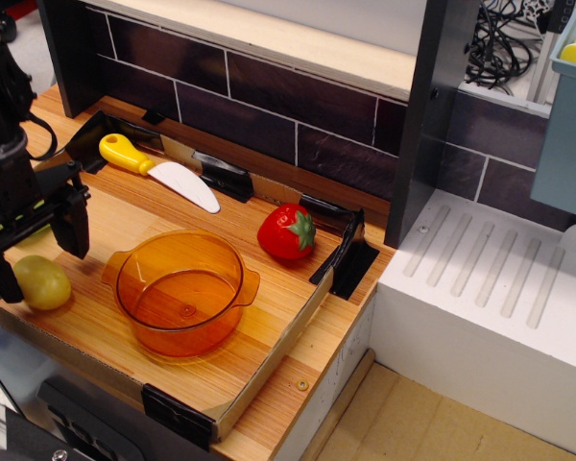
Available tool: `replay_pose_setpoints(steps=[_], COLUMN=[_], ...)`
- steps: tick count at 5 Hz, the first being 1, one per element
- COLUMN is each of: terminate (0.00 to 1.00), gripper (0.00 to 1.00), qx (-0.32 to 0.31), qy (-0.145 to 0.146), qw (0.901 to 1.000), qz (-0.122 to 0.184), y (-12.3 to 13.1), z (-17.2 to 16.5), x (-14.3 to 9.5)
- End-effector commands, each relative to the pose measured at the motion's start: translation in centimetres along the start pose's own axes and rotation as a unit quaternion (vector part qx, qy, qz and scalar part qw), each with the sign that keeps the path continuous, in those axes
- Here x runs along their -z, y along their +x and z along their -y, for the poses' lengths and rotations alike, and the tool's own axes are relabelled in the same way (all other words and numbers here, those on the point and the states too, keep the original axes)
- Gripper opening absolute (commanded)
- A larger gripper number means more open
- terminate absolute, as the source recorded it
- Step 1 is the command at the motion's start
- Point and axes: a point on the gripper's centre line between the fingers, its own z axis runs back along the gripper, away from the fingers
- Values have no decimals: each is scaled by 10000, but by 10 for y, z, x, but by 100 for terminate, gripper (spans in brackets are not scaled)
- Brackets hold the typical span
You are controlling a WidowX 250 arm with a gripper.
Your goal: Put potato in pot
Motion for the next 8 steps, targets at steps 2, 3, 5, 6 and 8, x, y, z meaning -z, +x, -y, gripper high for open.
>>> replay_pose_setpoints(steps=[2, 3, 5, 6, 8], terminate=[0, 0, 0, 0, 0], gripper=[0, 0, 0, 0, 0], qx=[-211, -438, -547, -579, -428], qy=[-60, -278, -447, -407, -53], qw=[9997, 9986, 9963, 9960, 9974], qz=[-49, -112, -483, -546, -581], y=[4, 7, -7, -37, -82], z=[12, 17, 28, 40, 51], x=[-9, -29, -74, -77, -60])
